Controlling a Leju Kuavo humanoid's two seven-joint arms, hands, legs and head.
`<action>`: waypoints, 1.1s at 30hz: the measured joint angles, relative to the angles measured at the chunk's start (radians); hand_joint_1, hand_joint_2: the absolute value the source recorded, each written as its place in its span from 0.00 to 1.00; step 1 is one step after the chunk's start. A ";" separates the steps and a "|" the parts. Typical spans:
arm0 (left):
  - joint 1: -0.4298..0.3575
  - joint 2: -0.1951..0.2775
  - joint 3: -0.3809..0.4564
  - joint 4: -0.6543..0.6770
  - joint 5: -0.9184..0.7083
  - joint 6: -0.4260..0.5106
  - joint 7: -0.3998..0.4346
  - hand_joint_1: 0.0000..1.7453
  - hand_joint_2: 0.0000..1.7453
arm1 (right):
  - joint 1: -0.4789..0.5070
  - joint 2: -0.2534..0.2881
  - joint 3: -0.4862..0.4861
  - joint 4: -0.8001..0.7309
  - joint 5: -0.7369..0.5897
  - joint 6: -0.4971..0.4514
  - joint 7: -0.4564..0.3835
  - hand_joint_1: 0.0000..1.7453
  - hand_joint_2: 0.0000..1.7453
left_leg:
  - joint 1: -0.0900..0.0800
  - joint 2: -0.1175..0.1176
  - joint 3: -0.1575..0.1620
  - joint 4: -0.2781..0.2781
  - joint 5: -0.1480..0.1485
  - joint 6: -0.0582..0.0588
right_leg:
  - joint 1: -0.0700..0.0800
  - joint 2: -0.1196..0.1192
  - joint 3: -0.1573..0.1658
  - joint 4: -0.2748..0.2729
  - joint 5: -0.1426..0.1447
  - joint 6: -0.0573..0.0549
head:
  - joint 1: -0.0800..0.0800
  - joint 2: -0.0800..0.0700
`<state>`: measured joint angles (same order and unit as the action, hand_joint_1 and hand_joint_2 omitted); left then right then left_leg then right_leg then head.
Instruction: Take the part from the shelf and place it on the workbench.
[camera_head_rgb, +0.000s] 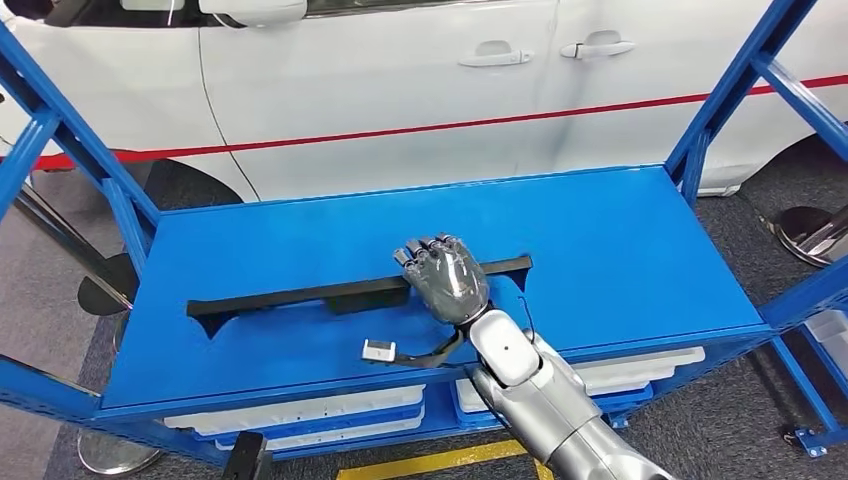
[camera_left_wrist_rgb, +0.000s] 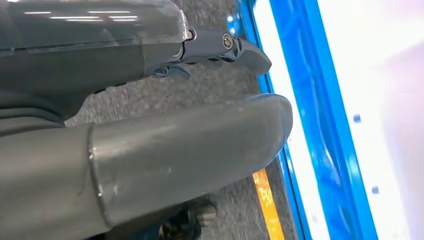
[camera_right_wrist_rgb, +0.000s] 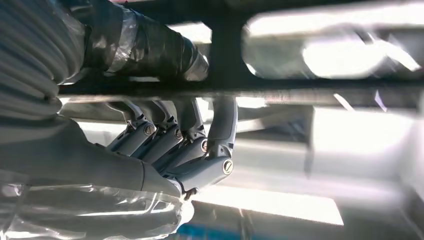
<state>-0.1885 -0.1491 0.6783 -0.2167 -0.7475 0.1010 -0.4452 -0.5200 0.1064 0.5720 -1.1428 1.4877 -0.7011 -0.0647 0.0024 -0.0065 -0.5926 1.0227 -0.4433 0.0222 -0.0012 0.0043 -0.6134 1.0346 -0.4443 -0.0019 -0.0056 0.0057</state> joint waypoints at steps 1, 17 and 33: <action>0.005 0.000 0.001 0.000 0.003 -0.014 -0.007 0.00 0.00 | 0.016 0.008 -0.016 -0.057 -0.022 0.000 -0.057 1.00 1.00 | 0.001 0.000 0.000 0.000 -0.002 -0.005 | -0.002 0.000 0.001 -0.002 0.001 -0.005 | 0.000 0.000; 0.043 0.008 0.007 0.000 0.006 -0.051 -0.024 0.00 1.00 | 0.103 0.080 -0.060 -0.394 -0.073 0.001 -0.209 1.00 1.00 | 0.006 0.000 0.012 -0.003 -0.010 -0.002 | -0.003 -0.003 0.003 0.001 -0.004 0.004 | 0.000 0.000; 0.057 -0.009 -0.001 0.000 -0.034 -0.184 0.025 0.00 1.00 | 0.094 0.072 0.001 -0.437 -0.130 0.002 -0.177 1.00 1.00 | 0.003 0.000 0.004 0.015 -0.026 -0.016 | -0.003 -0.002 0.008 -0.007 -0.005 -0.016 | 0.000 0.000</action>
<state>-0.1313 -0.1577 0.6773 -0.2163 -0.7816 -0.0834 -0.4206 -0.4255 0.1781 0.5730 -1.5801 1.3576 -0.6995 -0.2421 0.0058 -0.0067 -0.5881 1.0378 -0.4695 0.0063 -0.0042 0.0023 -0.6049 1.0278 -0.4488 -0.0181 -0.0056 0.0057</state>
